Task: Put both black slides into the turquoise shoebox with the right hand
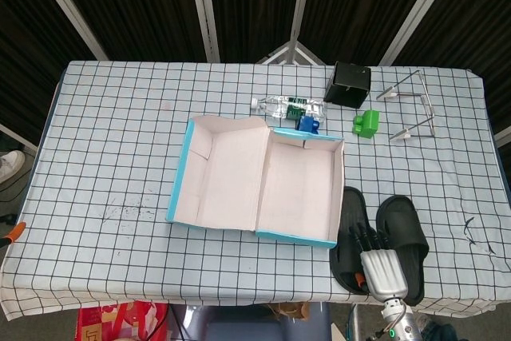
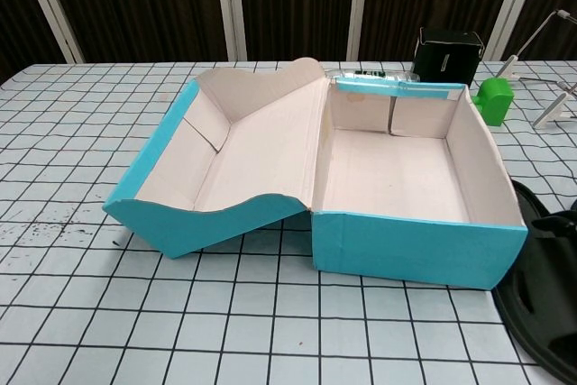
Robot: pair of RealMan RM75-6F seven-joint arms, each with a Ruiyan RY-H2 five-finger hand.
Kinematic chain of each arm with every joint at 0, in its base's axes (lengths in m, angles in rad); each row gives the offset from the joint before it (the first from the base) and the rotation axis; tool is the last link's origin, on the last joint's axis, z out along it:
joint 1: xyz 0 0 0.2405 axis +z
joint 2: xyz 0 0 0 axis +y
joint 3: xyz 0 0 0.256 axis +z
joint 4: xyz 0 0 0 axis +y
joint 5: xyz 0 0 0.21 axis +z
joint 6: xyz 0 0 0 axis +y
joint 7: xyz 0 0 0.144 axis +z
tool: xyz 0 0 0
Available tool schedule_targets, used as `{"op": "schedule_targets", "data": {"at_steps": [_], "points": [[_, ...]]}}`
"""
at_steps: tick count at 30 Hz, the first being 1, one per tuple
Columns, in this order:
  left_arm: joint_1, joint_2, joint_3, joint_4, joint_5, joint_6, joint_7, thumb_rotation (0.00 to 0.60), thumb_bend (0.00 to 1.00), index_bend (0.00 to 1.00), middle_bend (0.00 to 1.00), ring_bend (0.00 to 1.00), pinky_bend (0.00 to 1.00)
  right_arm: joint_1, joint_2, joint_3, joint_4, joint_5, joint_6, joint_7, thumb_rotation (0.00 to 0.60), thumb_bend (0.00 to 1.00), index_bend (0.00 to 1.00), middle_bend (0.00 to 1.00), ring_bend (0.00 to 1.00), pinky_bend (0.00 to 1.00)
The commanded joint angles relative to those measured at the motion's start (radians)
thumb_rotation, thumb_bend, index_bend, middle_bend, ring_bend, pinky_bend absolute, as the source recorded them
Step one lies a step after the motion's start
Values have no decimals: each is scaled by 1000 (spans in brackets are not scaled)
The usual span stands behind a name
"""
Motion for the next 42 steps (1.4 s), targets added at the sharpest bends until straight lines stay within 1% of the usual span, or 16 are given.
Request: {"op": "schedule_targets", "data": {"at_steps": [1,7,16,20,22,26,30,34,38,42], "points": [[0,1,0,-1,-1,0,0,600,202,98,22,0,80,7,15,-6,-21,13,-9,-21,600,308,43,42,86,98],[1,2,0,-2,-1,0,0,600,202,98,20,0,80,29,41,-9,-66,47,-28,-80,600,307,43,42,84,95],[0,2,0,-3,-4,-1,2,600,202,98,19,0,80,59,50,1,-86,90,-36,-147,600,307,43,43,84,95],[-1,1,0,-2,-4,-3,4,600,202,98,19,0,80,75,57,4,-100,113,-39,-186,600,307,64,85,84,94],[-2,1,1,-3,-2,-4,7,600,202,98,18,0,80,84,60,6,-107,128,-43,-204,600,307,98,127,84,90],[-2,-1,2,-4,-1,-3,10,600,202,98,18,0,80,99,65,3,-119,147,-50,-228,600,307,205,240,91,87],[-3,-1,2,-4,-1,-5,12,600,202,98,15,0,80,113,75,-3,-136,164,-60,-231,600,308,321,346,154,86],[-3,-1,3,-5,0,-6,14,600,202,98,12,0,80,125,87,-7,-152,174,-65,-229,600,308,390,397,185,86],[-3,0,3,-5,1,-4,13,600,202,98,12,0,80,135,90,-12,-160,181,-63,-227,600,308,434,428,203,87],[-2,0,3,-5,1,-3,11,600,202,98,12,0,80,139,86,-16,-150,163,-55,-205,600,321,510,480,240,86]]}}
